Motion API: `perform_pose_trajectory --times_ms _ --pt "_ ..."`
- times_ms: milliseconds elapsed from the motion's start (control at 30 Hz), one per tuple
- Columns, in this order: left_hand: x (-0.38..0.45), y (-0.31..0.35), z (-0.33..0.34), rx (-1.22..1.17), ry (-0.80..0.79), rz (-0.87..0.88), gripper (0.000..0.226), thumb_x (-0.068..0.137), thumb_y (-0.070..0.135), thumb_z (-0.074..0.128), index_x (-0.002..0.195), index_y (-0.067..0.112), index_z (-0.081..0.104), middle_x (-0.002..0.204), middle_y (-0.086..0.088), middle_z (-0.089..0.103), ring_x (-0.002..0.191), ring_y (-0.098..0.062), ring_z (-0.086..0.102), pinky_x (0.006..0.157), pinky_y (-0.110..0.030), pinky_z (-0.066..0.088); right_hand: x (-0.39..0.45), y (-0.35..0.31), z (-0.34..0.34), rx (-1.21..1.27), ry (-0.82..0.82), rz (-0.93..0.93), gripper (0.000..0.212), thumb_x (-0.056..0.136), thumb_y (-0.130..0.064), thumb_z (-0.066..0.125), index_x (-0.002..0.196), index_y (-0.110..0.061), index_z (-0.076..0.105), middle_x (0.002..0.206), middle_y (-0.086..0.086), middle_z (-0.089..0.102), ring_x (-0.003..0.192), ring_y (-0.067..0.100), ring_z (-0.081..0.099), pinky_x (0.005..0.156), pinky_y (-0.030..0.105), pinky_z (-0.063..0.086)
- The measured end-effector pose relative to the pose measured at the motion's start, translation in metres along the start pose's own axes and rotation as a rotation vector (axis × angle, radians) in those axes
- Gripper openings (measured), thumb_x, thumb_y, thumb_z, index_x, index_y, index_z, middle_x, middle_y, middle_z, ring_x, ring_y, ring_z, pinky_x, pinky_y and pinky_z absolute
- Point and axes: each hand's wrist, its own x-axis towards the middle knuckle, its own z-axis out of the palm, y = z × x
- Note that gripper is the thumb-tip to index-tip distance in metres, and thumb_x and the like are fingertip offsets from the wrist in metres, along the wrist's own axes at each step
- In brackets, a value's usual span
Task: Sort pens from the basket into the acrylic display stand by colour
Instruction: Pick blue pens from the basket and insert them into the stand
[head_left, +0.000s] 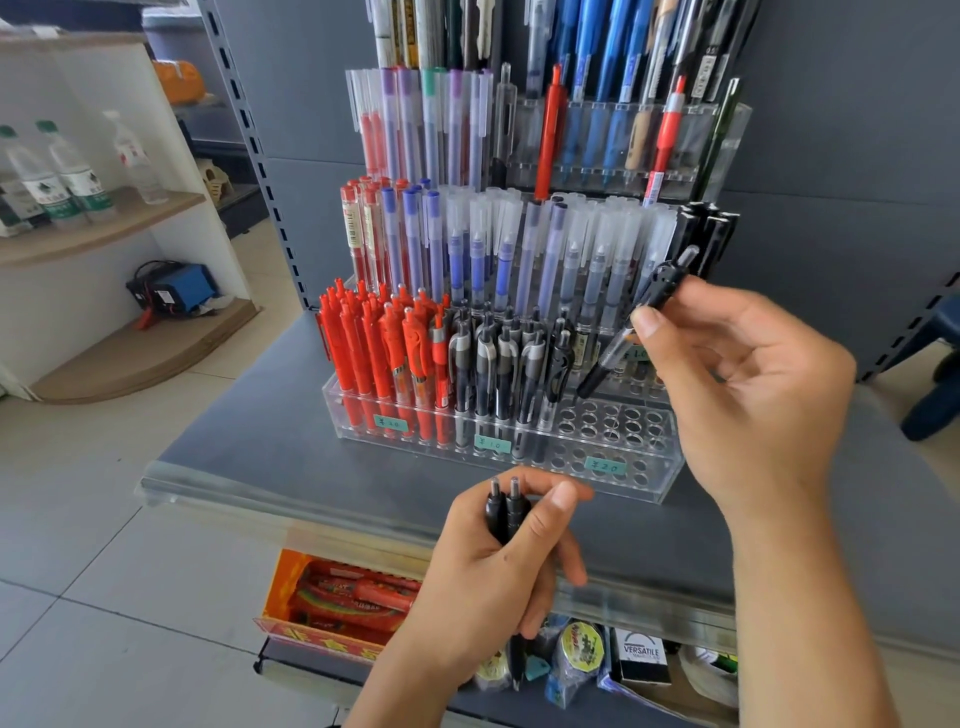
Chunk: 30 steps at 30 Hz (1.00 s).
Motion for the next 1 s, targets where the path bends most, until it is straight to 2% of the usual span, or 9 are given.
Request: perform_pose_trajectory --times_ms 200,367,533,667,800,1000 --pt "0.001 -0.001 0.0 0.002 0.003 -0.002 0.024 0.097 0.035 0.056 0.1 0.017 0.071 0.064 -0.012 0.065 0.031 -0.014 0.038 0.039 -0.02 0.033 0.0 0.009 0.004 -0.038 0.008 -0.012 0.025 0.09 -0.021 0.079 0.114 -0.018 0.071 0.096 -0.01 0.074 0.086 0.01 0.075 0.072 0.023 0.057" --pt "0.001 -0.001 0.0 0.01 0.002 -0.002 0.024 0.097 0.036 0.055 0.1 0.018 0.071 0.064 -0.012 0.065 0.031 -0.015 0.038 0.038 -0.021 0.033 -0.002 0.014 0.009 -0.07 -0.015 -0.006 0.03 0.088 -0.021 0.08 0.116 -0.017 0.07 0.094 -0.016 0.072 0.084 0.004 0.074 0.072 0.017 0.056" --pt "0.001 -0.001 0.0 0.015 0.003 -0.001 0.024 0.097 0.037 0.055 0.1 0.018 0.071 0.065 -0.012 0.066 0.032 -0.014 0.038 0.039 -0.021 0.034 -0.003 0.015 0.011 -0.11 -0.095 0.047 0.029 0.087 -0.022 0.081 0.112 -0.029 0.069 0.091 -0.021 0.071 0.082 0.0 0.073 0.074 0.015 0.057" --pt "0.001 -0.001 0.0 0.014 0.003 -0.003 0.025 0.097 0.037 0.055 0.1 0.018 0.071 0.064 -0.012 0.065 0.031 -0.014 0.038 0.039 -0.02 0.034 -0.004 0.018 0.012 -0.166 -0.181 0.124 0.028 0.085 -0.019 0.082 0.111 -0.026 0.074 0.088 -0.022 0.072 0.081 -0.004 0.072 0.073 0.011 0.055" --pt "0.001 -0.002 0.0 0.001 0.009 -0.011 0.025 0.097 0.037 0.056 0.1 0.016 0.07 0.064 -0.013 0.065 0.031 -0.014 0.037 0.039 -0.02 0.034 -0.005 0.016 0.015 -0.207 -0.285 0.207 0.028 0.085 -0.017 0.081 0.093 -0.042 0.071 0.077 -0.025 0.073 0.077 -0.005 0.07 0.073 0.012 0.056" --pt "0.001 -0.001 0.0 0.005 0.007 -0.011 0.025 0.096 0.038 0.056 0.099 0.017 0.071 0.063 -0.013 0.065 0.031 -0.014 0.037 0.038 -0.02 0.034 -0.005 0.014 0.015 -0.261 -0.264 0.309 0.017 0.084 -0.022 0.082 0.098 -0.027 0.075 0.077 -0.018 0.074 0.074 -0.005 0.07 0.07 0.015 0.057"
